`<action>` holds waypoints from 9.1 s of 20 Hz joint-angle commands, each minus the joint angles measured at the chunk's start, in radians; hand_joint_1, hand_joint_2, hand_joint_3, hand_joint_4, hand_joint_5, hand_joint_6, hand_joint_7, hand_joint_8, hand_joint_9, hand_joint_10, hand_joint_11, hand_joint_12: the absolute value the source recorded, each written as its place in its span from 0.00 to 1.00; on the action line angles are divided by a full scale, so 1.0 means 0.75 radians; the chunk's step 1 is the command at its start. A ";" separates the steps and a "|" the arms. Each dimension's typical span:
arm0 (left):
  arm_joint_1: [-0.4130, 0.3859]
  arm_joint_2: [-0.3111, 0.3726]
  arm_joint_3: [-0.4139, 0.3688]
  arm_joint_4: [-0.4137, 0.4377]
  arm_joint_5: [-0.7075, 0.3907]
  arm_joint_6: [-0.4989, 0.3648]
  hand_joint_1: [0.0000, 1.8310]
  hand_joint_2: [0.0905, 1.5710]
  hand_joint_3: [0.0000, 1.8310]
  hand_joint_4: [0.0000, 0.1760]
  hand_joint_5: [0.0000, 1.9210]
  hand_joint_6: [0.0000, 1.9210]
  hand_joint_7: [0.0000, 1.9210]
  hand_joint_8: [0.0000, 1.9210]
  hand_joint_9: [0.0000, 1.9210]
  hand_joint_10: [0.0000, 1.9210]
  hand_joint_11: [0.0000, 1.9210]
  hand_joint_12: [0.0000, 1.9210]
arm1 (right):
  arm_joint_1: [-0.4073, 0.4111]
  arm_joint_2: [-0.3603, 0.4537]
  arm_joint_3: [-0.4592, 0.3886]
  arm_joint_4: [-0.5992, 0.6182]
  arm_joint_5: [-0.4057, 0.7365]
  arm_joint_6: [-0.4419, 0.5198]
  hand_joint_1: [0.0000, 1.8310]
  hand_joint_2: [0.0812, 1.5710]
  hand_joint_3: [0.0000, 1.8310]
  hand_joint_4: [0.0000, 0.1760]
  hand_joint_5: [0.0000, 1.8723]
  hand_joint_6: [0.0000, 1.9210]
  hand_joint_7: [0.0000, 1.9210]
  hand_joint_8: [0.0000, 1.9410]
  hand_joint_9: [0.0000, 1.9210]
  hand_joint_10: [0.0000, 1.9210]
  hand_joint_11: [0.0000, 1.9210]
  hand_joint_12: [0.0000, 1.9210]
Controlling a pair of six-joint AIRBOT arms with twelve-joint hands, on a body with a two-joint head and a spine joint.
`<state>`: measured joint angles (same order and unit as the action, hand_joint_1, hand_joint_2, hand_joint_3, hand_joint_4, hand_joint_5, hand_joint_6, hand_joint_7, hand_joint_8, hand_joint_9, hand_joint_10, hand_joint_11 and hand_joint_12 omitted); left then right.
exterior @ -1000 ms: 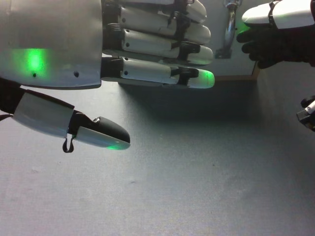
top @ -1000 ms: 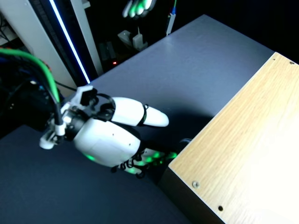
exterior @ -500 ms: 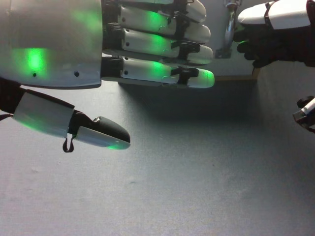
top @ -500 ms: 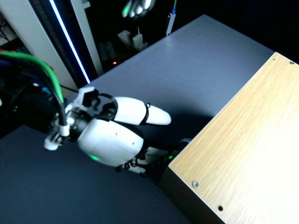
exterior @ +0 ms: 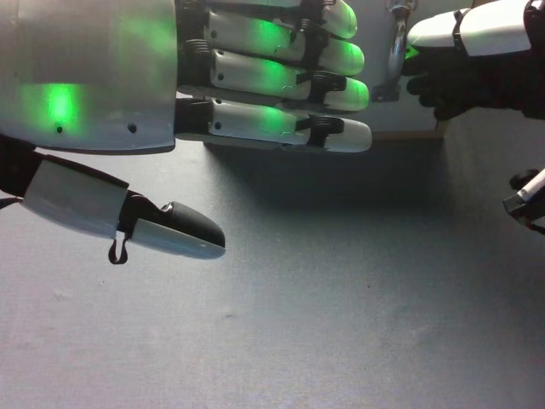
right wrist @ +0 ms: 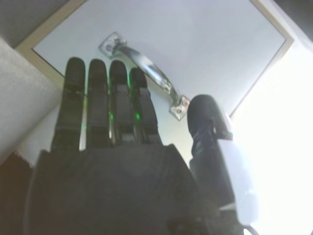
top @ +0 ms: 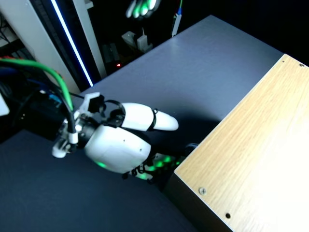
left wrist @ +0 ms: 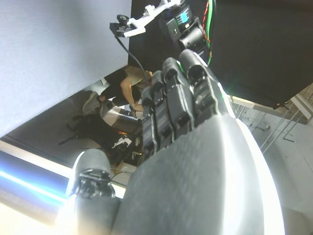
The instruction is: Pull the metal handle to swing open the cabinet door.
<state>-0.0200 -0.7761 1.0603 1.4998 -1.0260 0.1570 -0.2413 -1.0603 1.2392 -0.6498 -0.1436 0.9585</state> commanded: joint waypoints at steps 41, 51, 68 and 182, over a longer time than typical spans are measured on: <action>-0.010 0.010 0.002 -0.133 -0.034 0.011 0.00 0.83 0.00 0.00 0.14 0.00 0.15 0.00 0.14 0.00 0.00 0.31 | -0.032 0.096 -0.158 0.021 0.313 0.013 0.00 0.85 0.00 0.00 0.18 0.00 0.17 0.00 0.16 0.00 0.00 0.44; -0.010 0.010 0.002 -0.133 -0.034 0.011 0.00 0.83 0.00 0.00 0.14 0.00 0.16 0.00 0.15 0.00 0.00 0.34 | -0.037 0.114 -0.191 0.021 0.341 -0.007 0.00 0.85 0.00 0.00 0.18 0.00 0.18 0.00 0.17 0.00 0.00 0.43; -0.010 0.010 0.002 -0.133 -0.034 0.011 0.00 0.83 0.00 0.00 0.15 0.00 0.17 0.00 0.15 0.00 0.00 0.34 | -0.047 0.206 -0.262 0.021 0.374 -0.014 0.00 0.85 0.00 0.00 0.18 0.00 0.19 0.00 0.17 0.00 0.00 0.46; -0.010 0.010 0.002 -0.133 -0.034 0.011 0.00 0.84 0.00 0.00 0.14 0.00 0.16 0.00 0.15 0.00 0.00 0.32 | -0.164 0.285 -0.024 0.189 0.787 -0.036 0.00 0.85 0.00 0.00 0.17 0.00 0.18 0.00 0.17 0.00 0.00 0.47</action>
<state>-0.0200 -0.7761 1.0603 1.4998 -1.0264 0.1570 -0.3782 -0.8513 1.2156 -0.5426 0.3592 0.9249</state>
